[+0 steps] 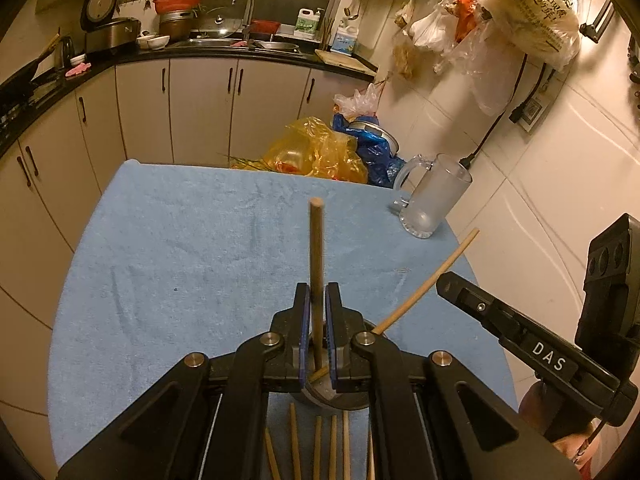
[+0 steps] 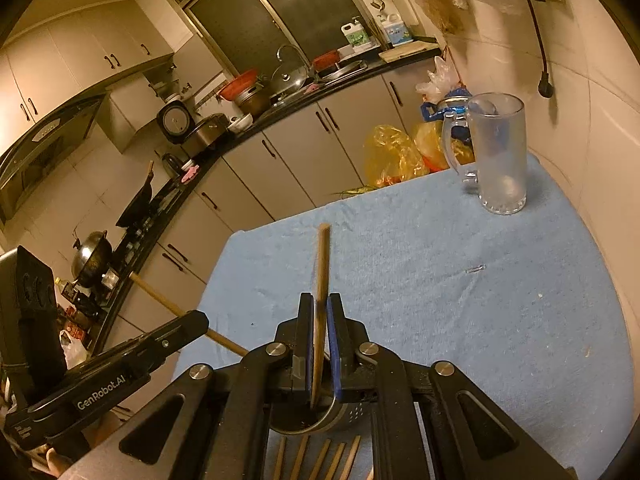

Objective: Organize utensils
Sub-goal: 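Lower the chopstick into the cup and open the left gripper, then return the left gripper to the chopsticks and grasp another one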

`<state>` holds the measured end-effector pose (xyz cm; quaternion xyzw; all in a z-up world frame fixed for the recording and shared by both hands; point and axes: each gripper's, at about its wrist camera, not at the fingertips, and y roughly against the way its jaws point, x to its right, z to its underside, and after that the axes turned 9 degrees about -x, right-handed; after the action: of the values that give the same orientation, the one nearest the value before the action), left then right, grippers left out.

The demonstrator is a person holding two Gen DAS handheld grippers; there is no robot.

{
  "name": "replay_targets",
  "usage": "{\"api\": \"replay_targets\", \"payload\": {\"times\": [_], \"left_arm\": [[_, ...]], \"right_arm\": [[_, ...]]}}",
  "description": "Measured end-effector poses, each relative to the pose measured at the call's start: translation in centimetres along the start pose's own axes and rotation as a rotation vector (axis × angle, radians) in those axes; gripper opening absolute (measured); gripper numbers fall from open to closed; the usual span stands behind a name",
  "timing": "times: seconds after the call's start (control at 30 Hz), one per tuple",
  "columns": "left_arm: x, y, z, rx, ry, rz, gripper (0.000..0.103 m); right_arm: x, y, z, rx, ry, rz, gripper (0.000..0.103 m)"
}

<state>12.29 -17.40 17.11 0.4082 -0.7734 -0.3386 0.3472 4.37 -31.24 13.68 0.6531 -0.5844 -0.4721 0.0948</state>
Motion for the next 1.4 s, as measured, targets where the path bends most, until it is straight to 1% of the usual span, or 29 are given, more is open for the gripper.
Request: {"api": "replay_targets", "payload": {"times": [0.03,0.1,0.17,0.37,0.47,0.57,0.63,0.7,0.83,0.93,1.07,1.13,1.2,1.3,1.4], "left_arm": [[-0.1,0.1,0.0,0.005,0.001,0.0,0.021],[-0.2,0.9,0.2,0.025,0.0,-0.006,0.028],[-0.1,1.7,0.3,0.043,-0.004,-0.009,0.028],[-0.1,4.2,1.1,0.074,-0.01,-0.002,0.028],[-0.2,5.5,2.2,0.089,-0.014,0.0,0.028],[-0.6,6.7,3.8,0.101,-0.015,0.01,0.028],[-1.2,7.2,4.9,0.101,-0.005,0.017,0.03],[-2.0,7.1,6.5,0.087,0.008,0.019,0.031],[-4.0,5.7,10.2,0.03,0.052,0.012,0.031],[-5.9,3.8,13.5,-0.034,0.092,0.001,0.031],[-8.3,1.1,17.6,-0.111,0.148,-0.027,0.031],[-9.4,0.0,18.4,-0.151,0.185,-0.021,0.031],[-10.0,-1.1,18.8,-0.184,0.2,-0.011,0.031],[-9.7,-1.9,18.2,-0.202,0.198,0.0,0.031],[-8.9,-3.1,17.3,-0.225,0.179,-0.026,0.031]], "right_arm": [[0.0,0.2,0.0,0.002,-0.003,0.001,0.01],[0.1,0.6,0.2,0.01,-0.004,-0.004,0.013],[0.1,1.4,0.4,0.022,-0.002,-0.012,0.017],[0.5,4.0,1.9,0.051,-0.02,-0.039,0.018],[0.7,5.0,3.0,0.057,-0.025,-0.05,0.018],[0.9,5.6,4.4,0.044,-0.029,-0.063,0.019],[1.1,5.8,5.5,0.032,-0.033,-0.066,0.02],[1.5,5.5,7.0,0.003,-0.037,-0.069,0.021],[2.8,4.3,9.9,-0.06,-0.054,-0.065,0.021],[4.3,2.7,12.3,-0.122,-0.1,-0.062,0.021],[5.7,1.1,15.3,-0.186,-0.124,-0.051,0.021],[6.3,0.3,16.7,-0.218,-0.143,-0.049,0.021],[6.8,-0.4,17.8,-0.24,-0.159,-0.048,0.021],[7.2,-1.0,18.5,-0.255,-0.174,-0.049,0.021],[7.0,-0.9,18.4,-0.248,-0.174,-0.05,0.021]]}}
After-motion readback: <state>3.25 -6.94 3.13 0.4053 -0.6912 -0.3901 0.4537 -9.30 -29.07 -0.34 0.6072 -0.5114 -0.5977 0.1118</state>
